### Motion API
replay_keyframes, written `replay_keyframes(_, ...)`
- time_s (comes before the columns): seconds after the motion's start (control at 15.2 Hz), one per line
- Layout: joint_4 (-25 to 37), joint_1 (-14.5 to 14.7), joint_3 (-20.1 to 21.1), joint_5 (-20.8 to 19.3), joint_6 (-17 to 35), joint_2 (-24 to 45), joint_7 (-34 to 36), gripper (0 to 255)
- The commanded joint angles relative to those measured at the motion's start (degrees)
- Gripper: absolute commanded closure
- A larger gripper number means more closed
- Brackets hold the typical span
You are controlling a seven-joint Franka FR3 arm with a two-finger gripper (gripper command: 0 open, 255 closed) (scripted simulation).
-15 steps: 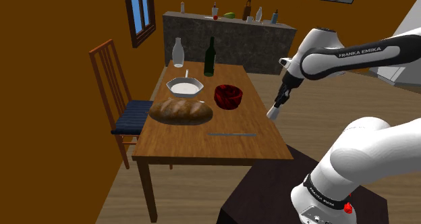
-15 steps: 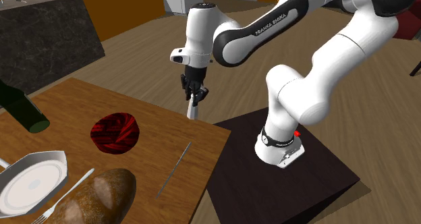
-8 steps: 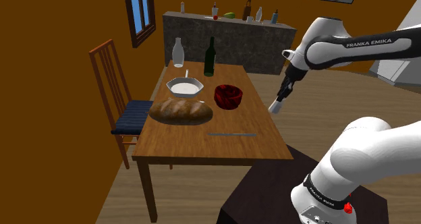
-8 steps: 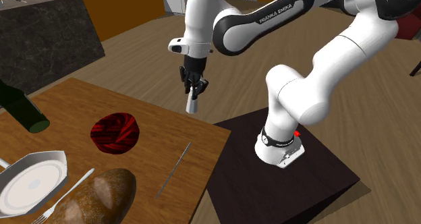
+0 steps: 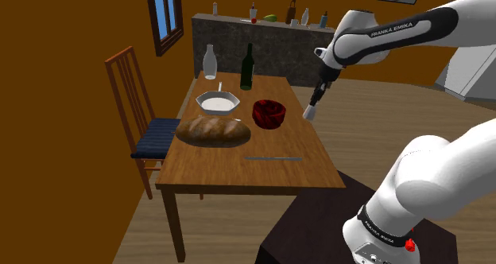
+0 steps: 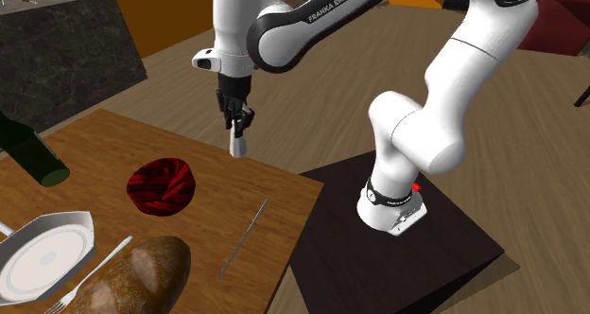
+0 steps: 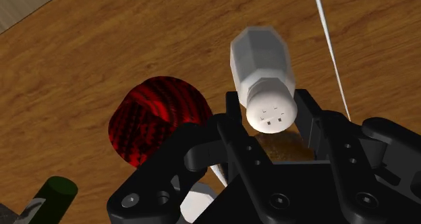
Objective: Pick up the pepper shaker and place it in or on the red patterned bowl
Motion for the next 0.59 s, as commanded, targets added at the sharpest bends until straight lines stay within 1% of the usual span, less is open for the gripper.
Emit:
replay_keyframes(0.0, 4.45, 2.24, -1.02, 2.30, 0.58, 5.07, -0.79, 255)
replay_keyframes(0.26, 13.67, 5.83, -3.30, 7.81, 0.53, 14.81, -3.63, 255)
replay_keyframes(0.53, 23.86, 7.84, -5.05, 14.64, -1.06, 24.87, -7.40, 255)
